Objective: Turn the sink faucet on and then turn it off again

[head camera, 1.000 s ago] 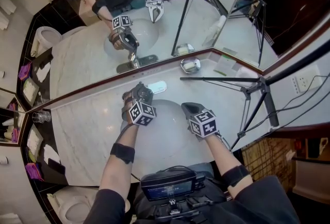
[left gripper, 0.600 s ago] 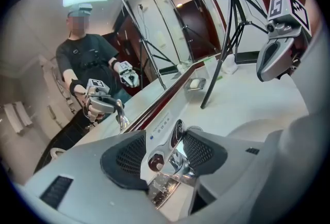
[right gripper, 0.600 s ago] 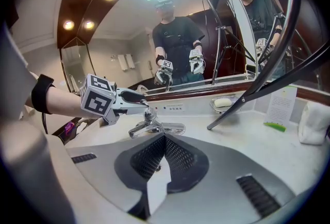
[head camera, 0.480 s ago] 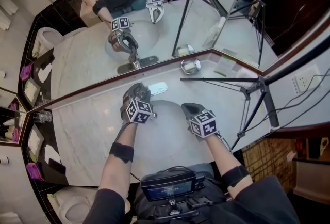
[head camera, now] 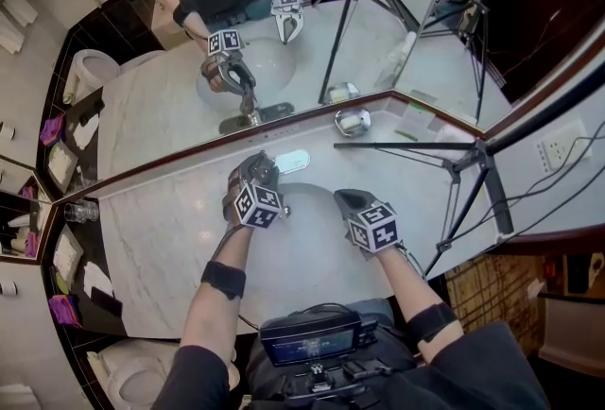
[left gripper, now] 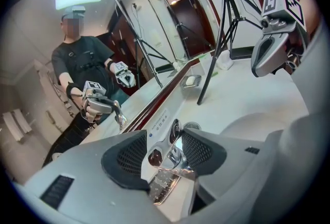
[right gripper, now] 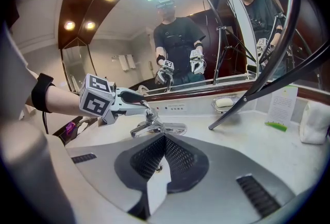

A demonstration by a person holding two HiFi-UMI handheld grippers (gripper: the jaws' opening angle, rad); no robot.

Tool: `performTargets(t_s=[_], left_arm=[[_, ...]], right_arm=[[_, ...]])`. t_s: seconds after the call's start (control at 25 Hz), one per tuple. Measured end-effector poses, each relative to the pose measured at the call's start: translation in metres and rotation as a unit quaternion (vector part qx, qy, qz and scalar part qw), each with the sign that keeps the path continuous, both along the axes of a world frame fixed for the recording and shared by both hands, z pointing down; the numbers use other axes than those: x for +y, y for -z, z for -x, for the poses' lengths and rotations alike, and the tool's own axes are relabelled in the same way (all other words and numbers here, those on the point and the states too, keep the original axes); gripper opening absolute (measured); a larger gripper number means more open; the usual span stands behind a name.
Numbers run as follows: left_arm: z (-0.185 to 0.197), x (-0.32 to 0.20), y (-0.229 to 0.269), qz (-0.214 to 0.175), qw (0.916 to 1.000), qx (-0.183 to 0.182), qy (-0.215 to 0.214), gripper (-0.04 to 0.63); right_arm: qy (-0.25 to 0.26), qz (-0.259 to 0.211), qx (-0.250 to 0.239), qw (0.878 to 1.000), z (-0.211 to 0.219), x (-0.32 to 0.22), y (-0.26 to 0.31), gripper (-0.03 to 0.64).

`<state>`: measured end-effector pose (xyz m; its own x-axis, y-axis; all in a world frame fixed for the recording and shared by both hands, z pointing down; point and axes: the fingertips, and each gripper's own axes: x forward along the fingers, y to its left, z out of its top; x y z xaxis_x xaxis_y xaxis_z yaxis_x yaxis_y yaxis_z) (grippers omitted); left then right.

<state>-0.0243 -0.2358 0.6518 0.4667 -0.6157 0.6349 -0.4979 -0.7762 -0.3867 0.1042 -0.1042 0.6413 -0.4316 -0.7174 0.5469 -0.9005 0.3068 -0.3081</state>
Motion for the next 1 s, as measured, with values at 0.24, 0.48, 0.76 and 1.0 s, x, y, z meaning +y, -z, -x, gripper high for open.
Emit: performTargets(t_s=[0.24,0.48,0.76,1.0], left_arm=[[0.008,0.020,0.010,-0.021,0.9993,-0.018,-0.025,0.182],[0.037,0.038,0.025,-0.031,0.9995,-0.006,0.006,0.059],[0.063,0.067,0.048,-0.005,0.9954,0.067,0.068,0.003],[0.093,0.086,0.059,0.038,0.9788,0.145,0.140,0.003]], right_arm=[[0.011,-0.006,-0.002,1.000,0.012,-0.003,0.005,0.025],[0.032,-0.015,-0.004,0.999,0.034,-0.005,0.014,0.025],[0.048,-0.028,-0.001,0.998,0.048,-0.006,0.024,0.025],[0.058,-0.036,0.001,0.998,0.057,-0.005,0.030,0.025]])
